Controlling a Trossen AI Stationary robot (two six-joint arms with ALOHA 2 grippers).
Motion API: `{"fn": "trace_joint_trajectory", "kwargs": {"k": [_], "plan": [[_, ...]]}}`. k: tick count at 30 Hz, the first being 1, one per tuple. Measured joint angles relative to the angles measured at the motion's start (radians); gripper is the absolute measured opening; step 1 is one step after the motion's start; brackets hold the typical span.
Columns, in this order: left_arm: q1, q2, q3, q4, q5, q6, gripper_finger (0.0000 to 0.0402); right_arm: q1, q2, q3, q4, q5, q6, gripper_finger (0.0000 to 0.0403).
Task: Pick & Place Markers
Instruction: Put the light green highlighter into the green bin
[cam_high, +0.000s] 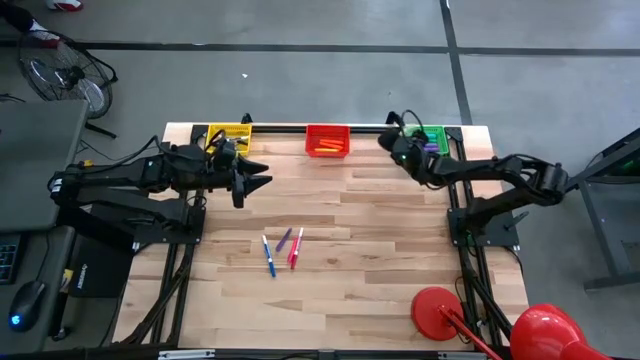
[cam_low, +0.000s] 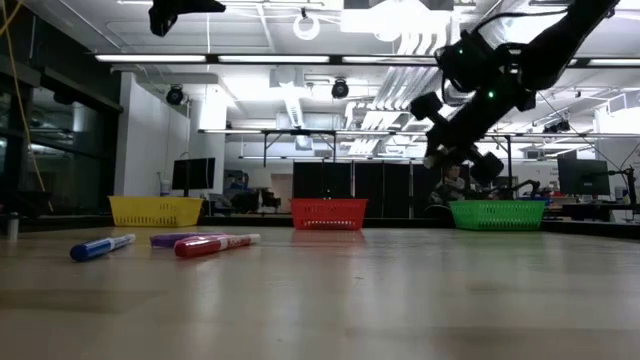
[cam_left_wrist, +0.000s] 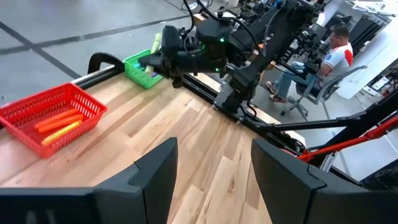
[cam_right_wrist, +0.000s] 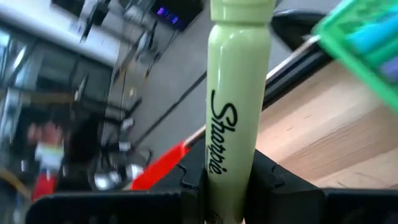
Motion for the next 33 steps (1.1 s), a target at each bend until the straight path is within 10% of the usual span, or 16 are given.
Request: {"fn": "trace_joint_trajectory", "kwargs": {"k": [33], "plan": [[0.000,0.000,0.000,-0.009,-0.010,-0.065,0.0202,-0.368,0.001,-0.069,-0.194,-0.180,0.465,0.0051]]}}
